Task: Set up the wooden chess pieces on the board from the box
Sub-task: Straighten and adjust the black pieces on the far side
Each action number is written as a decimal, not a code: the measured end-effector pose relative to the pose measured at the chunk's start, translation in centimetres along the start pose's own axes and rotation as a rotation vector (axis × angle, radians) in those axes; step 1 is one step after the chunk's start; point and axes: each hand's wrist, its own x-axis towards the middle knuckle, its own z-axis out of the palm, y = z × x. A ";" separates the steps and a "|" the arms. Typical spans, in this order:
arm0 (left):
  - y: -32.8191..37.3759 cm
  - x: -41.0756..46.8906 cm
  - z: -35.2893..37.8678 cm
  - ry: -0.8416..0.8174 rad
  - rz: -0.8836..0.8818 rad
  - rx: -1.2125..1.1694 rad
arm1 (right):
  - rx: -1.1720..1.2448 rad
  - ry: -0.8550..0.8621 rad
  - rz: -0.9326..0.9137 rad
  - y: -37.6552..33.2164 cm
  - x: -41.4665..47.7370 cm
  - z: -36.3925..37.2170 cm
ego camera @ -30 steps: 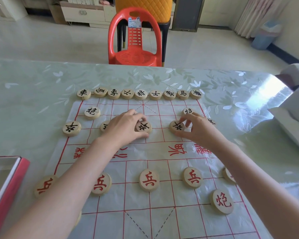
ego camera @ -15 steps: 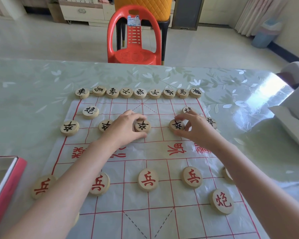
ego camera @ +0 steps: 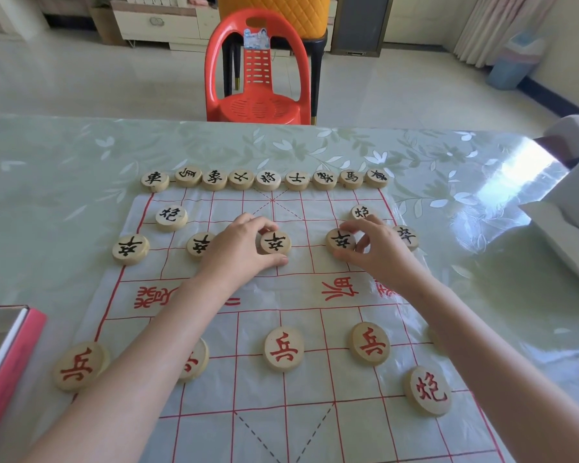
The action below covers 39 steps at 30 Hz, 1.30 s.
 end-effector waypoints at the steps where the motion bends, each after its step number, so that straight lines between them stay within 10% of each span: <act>1: 0.0 0.0 0.0 0.000 0.001 0.003 | 0.006 0.004 -0.002 -0.1 -0.1 0.1; 39: 5.7 -3.2 4.2 -0.018 0.233 0.127 | -0.044 0.164 0.330 5.2 -1.0 -4.8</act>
